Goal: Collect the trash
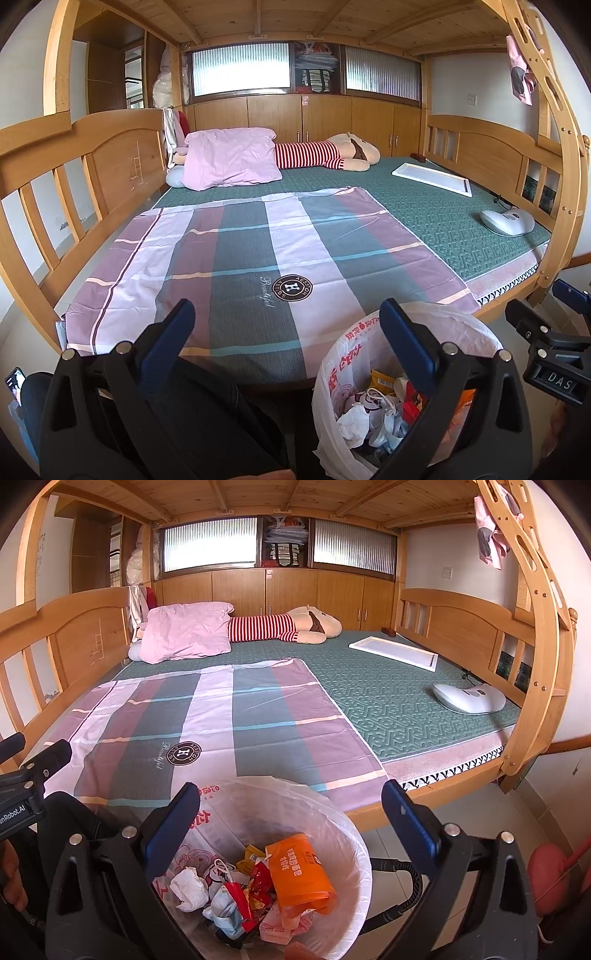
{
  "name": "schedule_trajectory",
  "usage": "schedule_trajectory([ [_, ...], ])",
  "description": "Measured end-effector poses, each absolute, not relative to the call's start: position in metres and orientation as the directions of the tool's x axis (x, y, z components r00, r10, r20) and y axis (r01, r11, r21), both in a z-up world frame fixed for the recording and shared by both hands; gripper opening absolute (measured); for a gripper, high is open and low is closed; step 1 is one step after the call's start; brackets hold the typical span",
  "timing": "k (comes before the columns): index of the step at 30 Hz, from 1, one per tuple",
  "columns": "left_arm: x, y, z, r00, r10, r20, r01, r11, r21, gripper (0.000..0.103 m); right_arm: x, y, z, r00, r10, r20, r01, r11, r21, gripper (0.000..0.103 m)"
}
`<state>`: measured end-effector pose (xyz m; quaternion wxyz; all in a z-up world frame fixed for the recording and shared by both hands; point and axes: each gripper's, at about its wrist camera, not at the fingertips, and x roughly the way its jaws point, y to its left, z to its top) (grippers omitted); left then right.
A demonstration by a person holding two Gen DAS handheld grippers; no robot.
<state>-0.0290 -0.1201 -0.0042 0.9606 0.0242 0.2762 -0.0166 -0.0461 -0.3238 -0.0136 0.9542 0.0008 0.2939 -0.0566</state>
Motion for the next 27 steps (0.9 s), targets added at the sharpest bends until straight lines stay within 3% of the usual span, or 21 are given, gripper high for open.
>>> schedule_trajectory([
  [27,-0.0278,-0.1179,-0.0049,0.841,-0.03,-0.54,0.044,0.999,0.013,0.099,-0.0398,-0.333,-0.017,0.819,-0.098,-0.566,0.127,0.992,0.011,0.099],
])
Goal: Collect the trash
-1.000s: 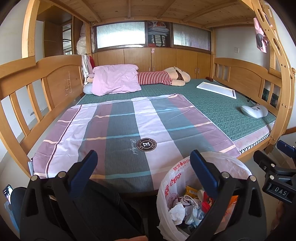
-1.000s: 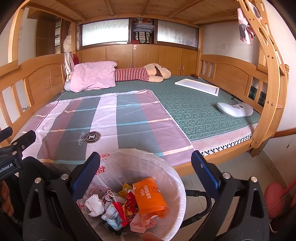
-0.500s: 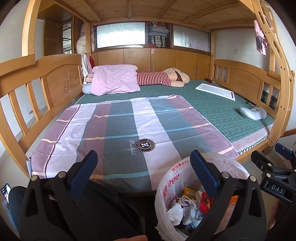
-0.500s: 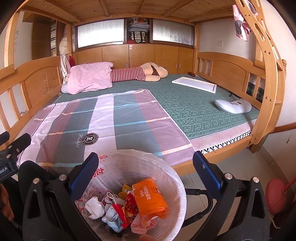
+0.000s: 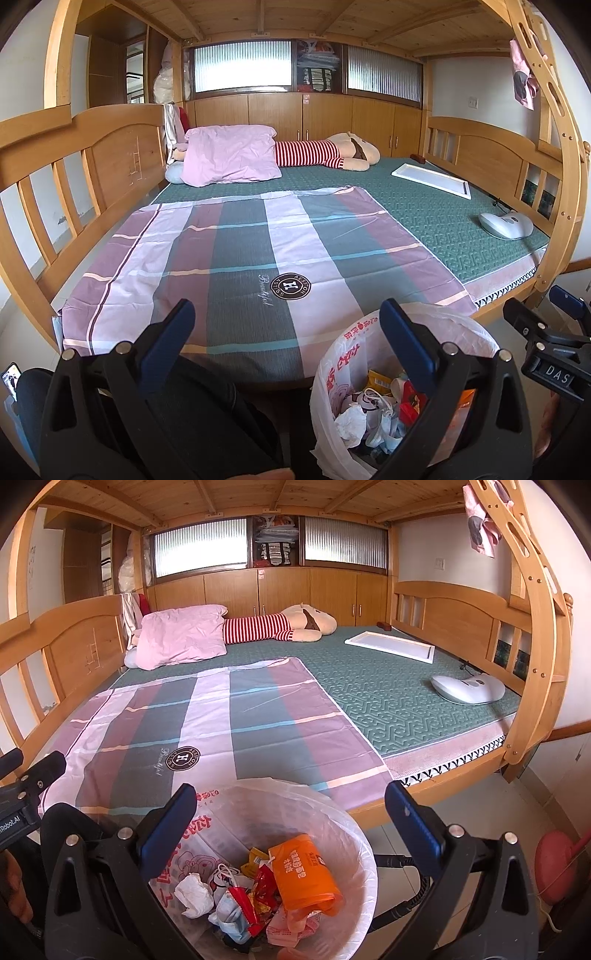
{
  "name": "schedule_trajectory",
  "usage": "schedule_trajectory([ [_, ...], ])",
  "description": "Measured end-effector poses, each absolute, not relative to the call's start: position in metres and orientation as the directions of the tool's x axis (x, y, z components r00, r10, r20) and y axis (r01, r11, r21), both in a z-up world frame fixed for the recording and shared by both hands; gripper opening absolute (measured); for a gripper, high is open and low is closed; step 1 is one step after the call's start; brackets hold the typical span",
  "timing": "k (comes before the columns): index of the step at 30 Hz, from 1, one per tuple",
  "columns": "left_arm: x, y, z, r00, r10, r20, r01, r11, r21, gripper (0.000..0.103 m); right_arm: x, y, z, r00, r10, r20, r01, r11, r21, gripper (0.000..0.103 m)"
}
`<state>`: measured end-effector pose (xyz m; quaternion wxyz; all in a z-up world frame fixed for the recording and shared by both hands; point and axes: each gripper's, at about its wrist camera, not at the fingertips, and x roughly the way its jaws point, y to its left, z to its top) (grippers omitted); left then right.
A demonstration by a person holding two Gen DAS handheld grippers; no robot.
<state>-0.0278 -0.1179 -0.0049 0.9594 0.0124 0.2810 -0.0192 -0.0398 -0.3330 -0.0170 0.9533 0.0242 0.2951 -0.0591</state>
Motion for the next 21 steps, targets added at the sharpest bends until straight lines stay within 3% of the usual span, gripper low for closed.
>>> schedule_trajectory([
  [21,-0.0271,-0.1187,-0.012,0.829,-0.033,-0.559,0.048,0.999,0.012,0.099,-0.0367,-0.3353,-0.0188,0.814,-0.101,-0.572,0.124,0.992,0.001,0.1],
])
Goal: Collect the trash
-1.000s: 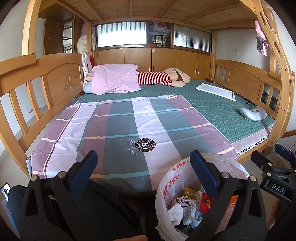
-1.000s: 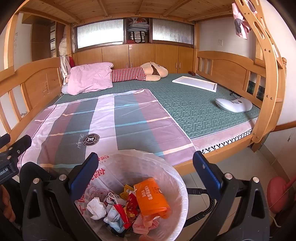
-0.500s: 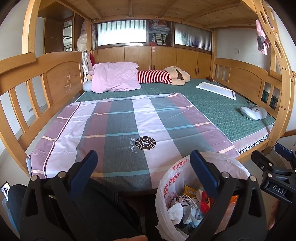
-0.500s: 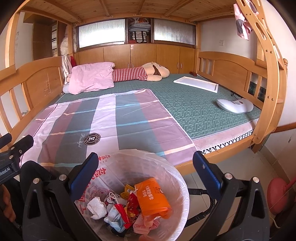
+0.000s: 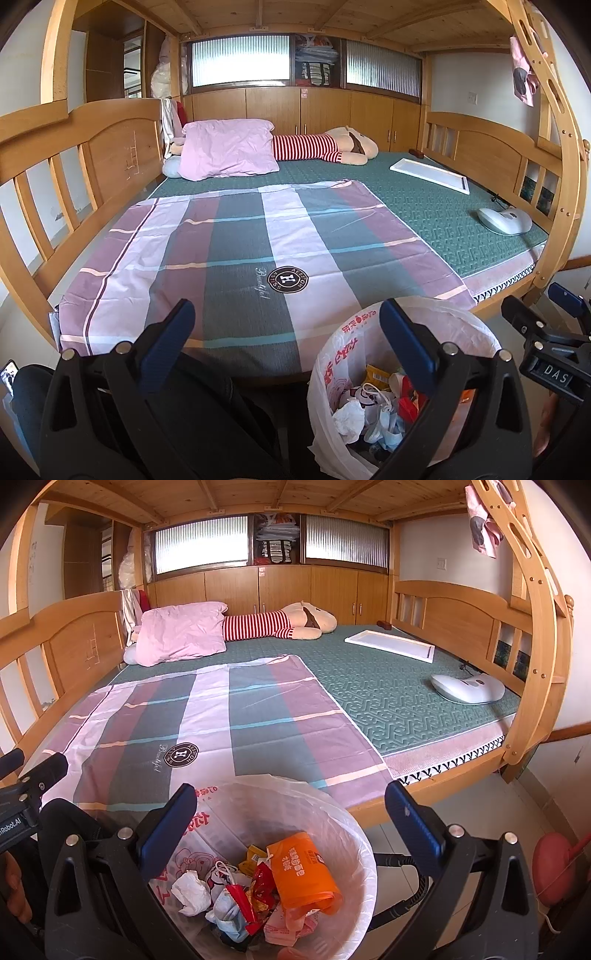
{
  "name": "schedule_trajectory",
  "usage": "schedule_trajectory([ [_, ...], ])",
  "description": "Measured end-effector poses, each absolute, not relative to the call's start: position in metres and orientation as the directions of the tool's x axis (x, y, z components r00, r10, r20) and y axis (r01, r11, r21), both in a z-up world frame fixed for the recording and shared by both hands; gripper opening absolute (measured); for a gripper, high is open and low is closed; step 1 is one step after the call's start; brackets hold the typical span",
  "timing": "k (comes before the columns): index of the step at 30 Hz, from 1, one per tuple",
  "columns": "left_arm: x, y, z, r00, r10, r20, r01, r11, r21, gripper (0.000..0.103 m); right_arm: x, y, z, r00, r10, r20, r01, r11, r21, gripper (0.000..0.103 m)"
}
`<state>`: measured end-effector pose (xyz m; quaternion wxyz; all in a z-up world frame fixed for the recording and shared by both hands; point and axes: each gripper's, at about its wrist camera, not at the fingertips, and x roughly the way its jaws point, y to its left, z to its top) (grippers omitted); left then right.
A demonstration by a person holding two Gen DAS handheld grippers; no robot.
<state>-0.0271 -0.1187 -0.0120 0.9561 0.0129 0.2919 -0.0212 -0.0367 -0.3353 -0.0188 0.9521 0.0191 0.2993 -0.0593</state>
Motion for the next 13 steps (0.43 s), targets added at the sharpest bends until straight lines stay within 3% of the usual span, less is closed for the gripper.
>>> schedule_trajectory([
  [13,-0.0264,-0.119,-0.013,0.824,-0.039,-0.565,0.052,0.999,0.006,0.099,-0.036,-0.3362,-0.022,0.812,-0.102,-0.575,0.124,0.992,-0.001,0.099],
])
